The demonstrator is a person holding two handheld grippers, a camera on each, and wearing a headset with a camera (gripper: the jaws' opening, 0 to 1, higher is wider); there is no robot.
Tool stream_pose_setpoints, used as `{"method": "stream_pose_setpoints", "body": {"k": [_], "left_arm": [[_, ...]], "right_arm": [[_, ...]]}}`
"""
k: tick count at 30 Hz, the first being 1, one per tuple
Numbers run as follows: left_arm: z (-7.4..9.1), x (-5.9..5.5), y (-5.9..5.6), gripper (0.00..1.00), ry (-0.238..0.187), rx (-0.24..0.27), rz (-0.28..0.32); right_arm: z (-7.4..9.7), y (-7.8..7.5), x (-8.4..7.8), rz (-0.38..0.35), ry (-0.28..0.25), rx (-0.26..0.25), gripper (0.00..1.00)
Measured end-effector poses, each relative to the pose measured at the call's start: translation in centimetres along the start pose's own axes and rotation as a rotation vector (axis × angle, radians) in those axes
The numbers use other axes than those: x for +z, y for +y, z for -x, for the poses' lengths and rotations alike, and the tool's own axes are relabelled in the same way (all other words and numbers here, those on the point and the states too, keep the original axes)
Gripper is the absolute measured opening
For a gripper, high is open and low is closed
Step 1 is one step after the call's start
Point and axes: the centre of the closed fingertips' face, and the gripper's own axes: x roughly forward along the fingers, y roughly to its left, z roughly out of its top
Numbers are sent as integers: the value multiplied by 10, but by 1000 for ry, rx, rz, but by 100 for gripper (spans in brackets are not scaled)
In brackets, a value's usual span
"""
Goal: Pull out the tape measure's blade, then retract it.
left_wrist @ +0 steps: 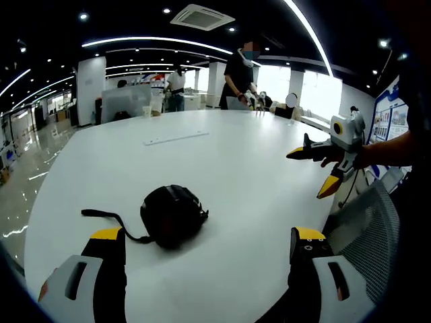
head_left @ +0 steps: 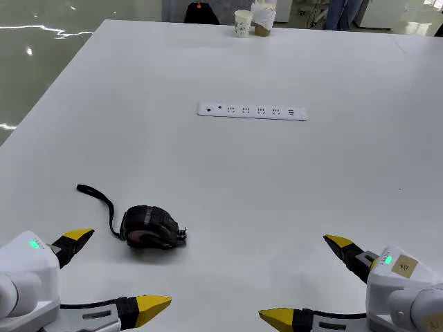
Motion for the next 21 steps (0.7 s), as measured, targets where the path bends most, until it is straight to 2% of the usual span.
{"method": "stream_pose_setpoints", "body": {"k": [7,21], "left_arm": [[1,0,0,99,3,-10,19],[1,5,0,99,-9,-13,-2]], "right_arm": [[0,-1,0,2,6,2,99],[2,-3,-1,4,8,-3,99]]}}
